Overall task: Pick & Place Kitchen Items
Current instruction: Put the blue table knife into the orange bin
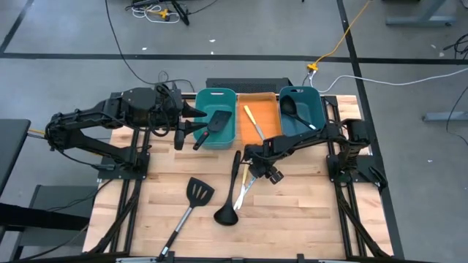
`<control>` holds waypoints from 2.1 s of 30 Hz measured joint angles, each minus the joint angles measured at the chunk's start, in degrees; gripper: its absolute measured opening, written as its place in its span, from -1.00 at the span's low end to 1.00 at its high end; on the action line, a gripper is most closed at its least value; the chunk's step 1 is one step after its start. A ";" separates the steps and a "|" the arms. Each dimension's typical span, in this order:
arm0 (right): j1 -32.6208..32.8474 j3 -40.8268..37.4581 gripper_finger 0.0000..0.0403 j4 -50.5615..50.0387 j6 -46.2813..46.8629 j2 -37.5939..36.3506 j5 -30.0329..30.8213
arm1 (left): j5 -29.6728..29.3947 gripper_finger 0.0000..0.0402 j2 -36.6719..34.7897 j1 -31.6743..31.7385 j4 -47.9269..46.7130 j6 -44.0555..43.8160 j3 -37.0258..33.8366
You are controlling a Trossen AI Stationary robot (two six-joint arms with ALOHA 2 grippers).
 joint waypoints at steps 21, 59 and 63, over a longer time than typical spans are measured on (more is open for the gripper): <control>-0.02 0.00 -0.09 -0.08 -4.56 0.93 1.01 | -0.10 -0.17 0.00 0.00 -0.02 0.00 0.00; 0.04 0.44 -0.69 -1.73 -3.28 1.90 0.65 | -0.02 -0.17 0.00 0.00 0.15 -0.20 0.02; 0.00 2.29 -0.68 -3.56 -2.11 1.73 0.52 | -0.02 -0.17 -0.02 0.00 0.32 -0.20 0.02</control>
